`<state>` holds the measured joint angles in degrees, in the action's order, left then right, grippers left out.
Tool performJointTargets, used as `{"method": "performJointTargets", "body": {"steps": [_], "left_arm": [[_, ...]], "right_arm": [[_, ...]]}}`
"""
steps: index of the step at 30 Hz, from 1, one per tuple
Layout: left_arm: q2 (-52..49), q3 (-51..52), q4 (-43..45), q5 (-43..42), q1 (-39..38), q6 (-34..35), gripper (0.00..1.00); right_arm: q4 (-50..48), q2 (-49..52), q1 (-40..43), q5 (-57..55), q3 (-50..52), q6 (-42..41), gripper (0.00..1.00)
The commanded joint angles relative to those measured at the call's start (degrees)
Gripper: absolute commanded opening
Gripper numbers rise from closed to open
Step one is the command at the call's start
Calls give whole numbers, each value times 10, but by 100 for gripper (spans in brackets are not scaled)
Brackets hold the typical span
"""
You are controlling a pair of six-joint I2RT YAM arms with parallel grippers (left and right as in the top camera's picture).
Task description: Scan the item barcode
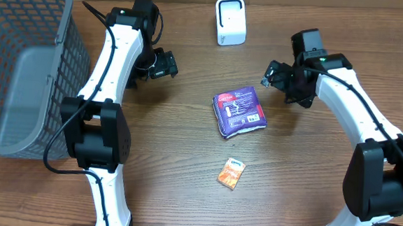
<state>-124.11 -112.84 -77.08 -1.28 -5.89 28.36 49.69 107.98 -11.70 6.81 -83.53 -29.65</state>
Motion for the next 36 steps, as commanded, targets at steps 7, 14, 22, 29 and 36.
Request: {"method": "performJointTargets", "body": {"steps": [7,14,22,29,36], "left_arm": [[-3,3,0,4,-1,8,100],[-3,3,0,4,-1,8,100],[-3,3,0,4,-1,8,100],[-3,3,0,4,-1,8,100],[-3,3,11,4,-1,13,100]], "right_arm": [[-74,-16,-33,113,54,166,74],[-162,-15,-37,109,134,158,74],[-145,-15,-37,288,153,133,68],[-101,-42,-25,301,121,116,82],[66,-51,54,159,10,103,100]]}}
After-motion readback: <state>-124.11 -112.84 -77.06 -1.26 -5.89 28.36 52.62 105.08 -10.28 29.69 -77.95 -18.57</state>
